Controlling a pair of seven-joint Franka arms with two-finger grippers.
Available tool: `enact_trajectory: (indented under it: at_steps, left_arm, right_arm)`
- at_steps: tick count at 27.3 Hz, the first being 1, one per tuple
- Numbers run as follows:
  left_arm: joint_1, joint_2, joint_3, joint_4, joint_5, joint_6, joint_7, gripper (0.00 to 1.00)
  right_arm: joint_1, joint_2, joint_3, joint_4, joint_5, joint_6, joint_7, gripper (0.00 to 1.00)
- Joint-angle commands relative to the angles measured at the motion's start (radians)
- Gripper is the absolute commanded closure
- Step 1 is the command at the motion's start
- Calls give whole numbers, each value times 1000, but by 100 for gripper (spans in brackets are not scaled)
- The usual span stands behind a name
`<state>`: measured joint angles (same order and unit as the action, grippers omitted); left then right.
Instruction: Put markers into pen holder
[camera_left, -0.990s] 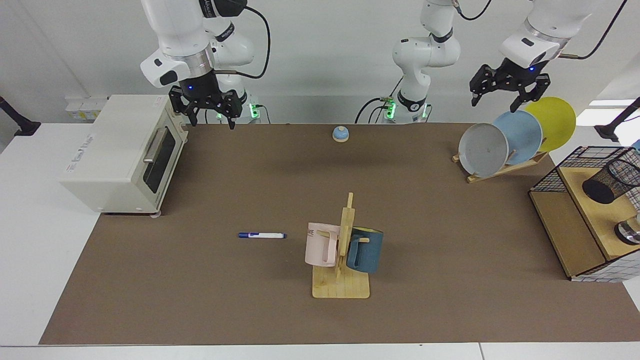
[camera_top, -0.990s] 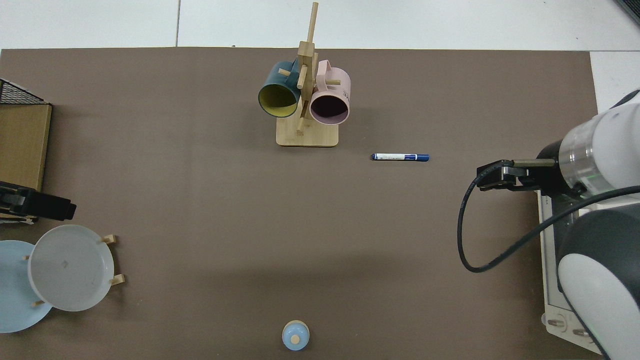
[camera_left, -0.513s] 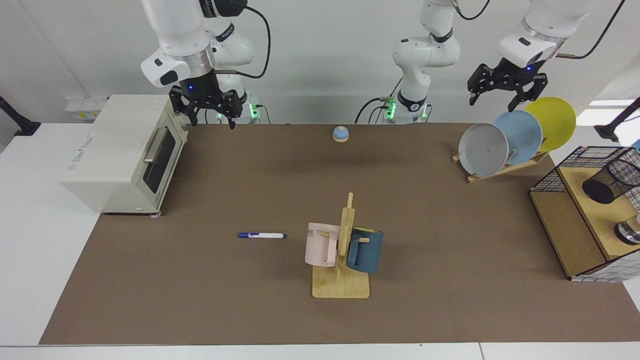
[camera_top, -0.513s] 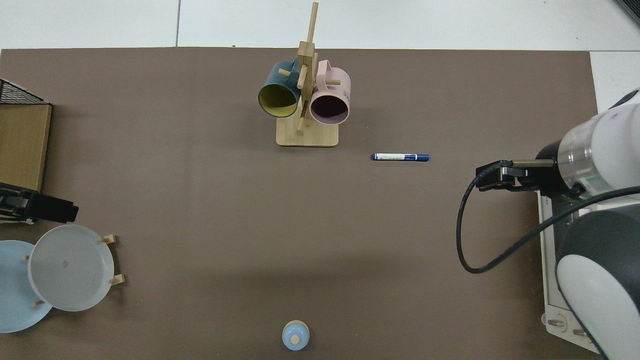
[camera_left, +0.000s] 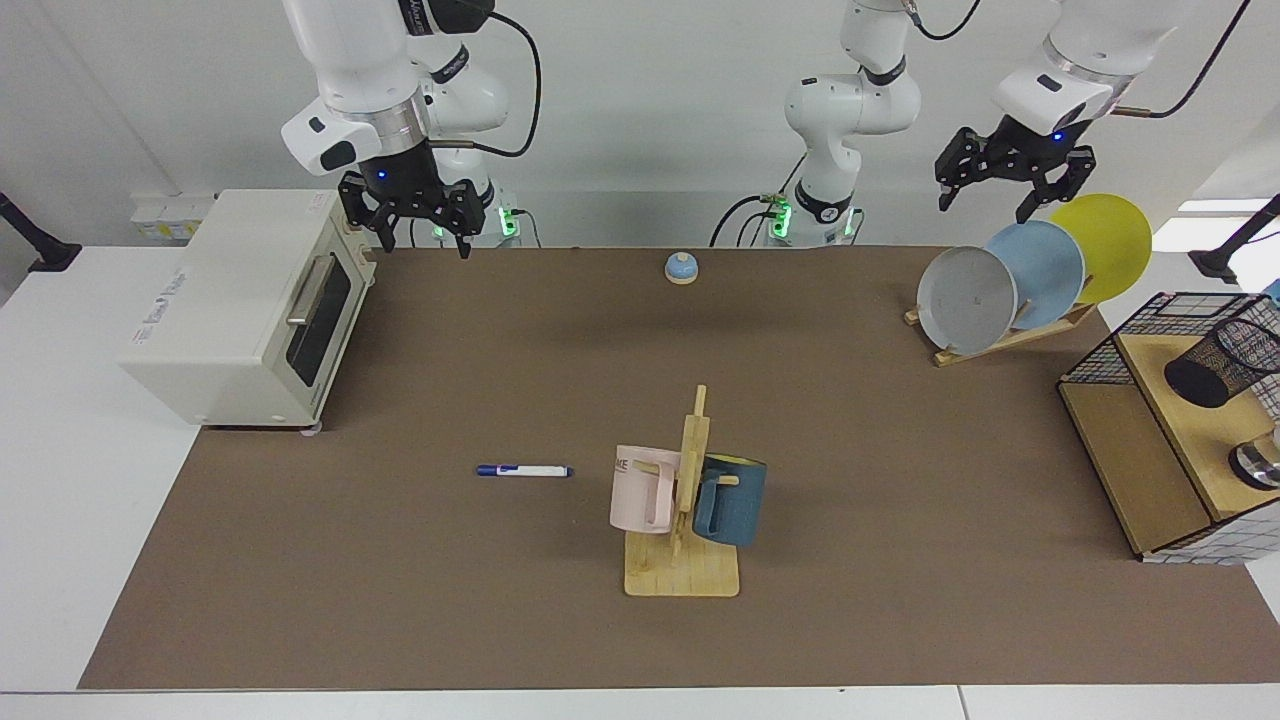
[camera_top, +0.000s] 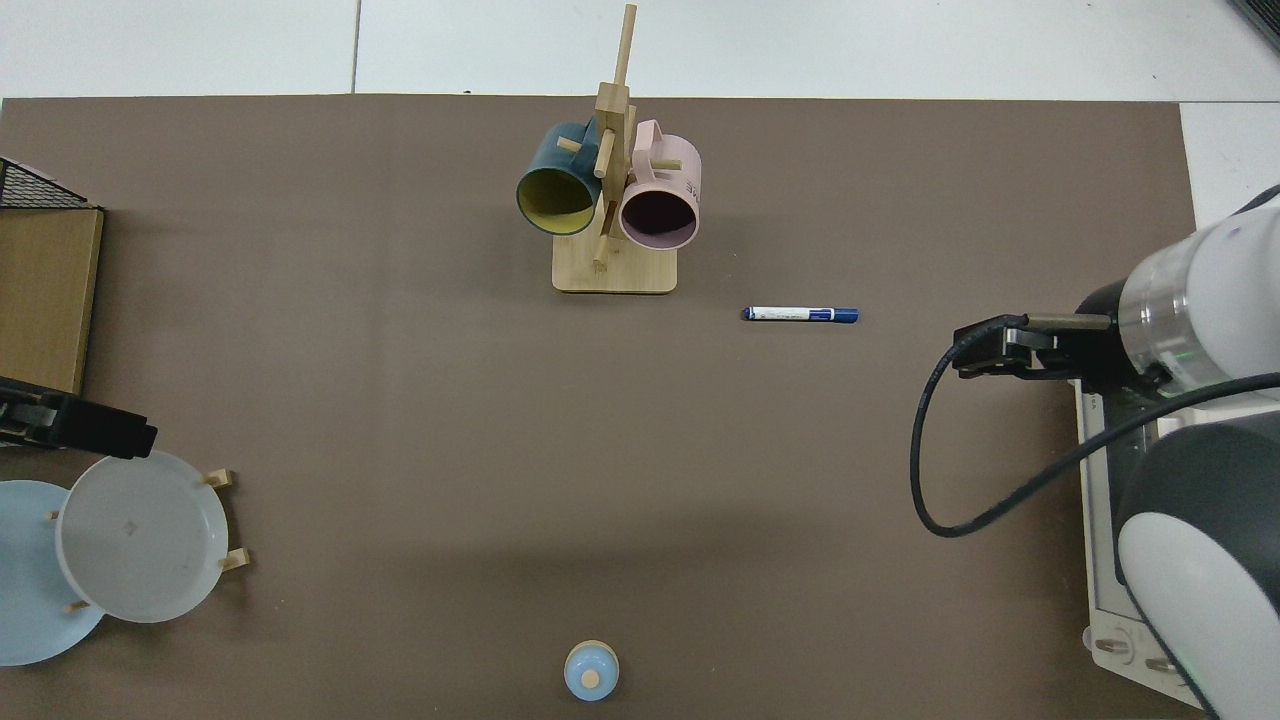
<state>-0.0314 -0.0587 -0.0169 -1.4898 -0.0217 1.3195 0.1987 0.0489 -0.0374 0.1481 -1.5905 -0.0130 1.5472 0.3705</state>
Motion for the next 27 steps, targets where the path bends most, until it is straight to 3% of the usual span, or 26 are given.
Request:
enact_trajectory:
  at_steps: [1,5,13,27]
  left_arm:
    - [2,-23,-6,-18,9,-29,-12,0]
    - [2,-30,-5,-21,9,-51,-13,0]
    - [4,-30,6,-21,9,-55,-10,0]
    - [8,-30,9,-23,9,-54,-7,0]
  right_arm:
    - [-9,-1,5,-6,24,36,163,0]
    - [-12,10,4,-8,96,57,402,0]
    - [2,51,4,-22,97,129,882,0]
    - [48,166,2,-28,21,142,1252,0]
